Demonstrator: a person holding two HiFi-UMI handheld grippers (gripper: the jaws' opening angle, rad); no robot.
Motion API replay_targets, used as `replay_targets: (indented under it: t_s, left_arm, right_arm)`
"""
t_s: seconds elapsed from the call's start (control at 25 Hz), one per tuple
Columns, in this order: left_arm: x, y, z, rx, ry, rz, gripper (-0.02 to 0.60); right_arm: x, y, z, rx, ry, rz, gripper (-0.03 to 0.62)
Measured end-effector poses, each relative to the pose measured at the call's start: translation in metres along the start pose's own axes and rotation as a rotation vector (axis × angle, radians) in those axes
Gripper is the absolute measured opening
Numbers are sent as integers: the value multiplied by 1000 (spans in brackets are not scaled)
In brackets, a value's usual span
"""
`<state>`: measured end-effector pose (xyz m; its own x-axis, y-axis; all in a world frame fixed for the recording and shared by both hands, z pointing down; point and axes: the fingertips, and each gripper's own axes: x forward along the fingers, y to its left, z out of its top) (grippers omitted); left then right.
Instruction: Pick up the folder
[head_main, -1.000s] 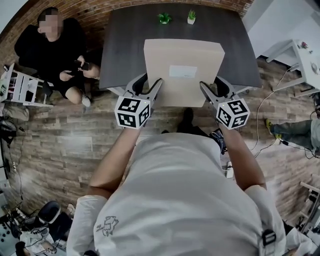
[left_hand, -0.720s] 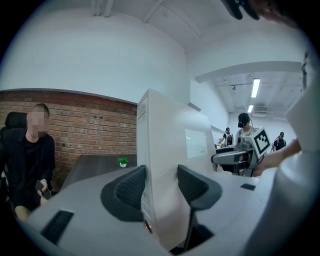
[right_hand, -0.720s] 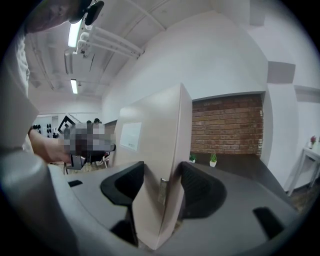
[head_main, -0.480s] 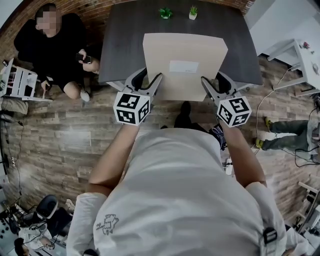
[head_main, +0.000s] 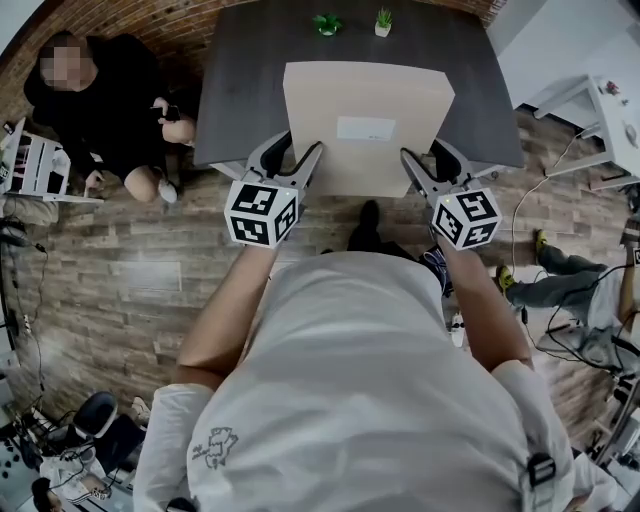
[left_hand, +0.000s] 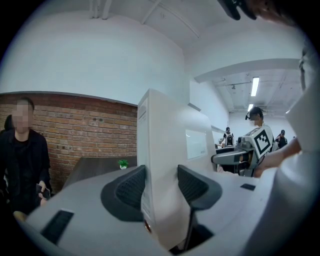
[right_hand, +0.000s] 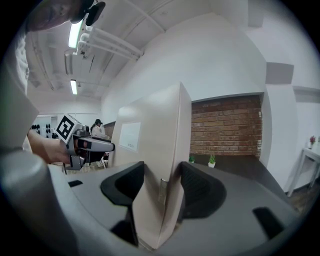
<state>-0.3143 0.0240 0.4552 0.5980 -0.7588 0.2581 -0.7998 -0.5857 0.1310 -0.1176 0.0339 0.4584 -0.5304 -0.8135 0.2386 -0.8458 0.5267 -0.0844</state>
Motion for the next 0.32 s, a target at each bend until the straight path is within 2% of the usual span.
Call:
replay_targets:
  t_s: [0.32]
  left_arm:
    - [14, 7, 4, -6, -3, 3, 218]
  right_arm:
    - [12, -11, 5, -5, 2, -1, 233]
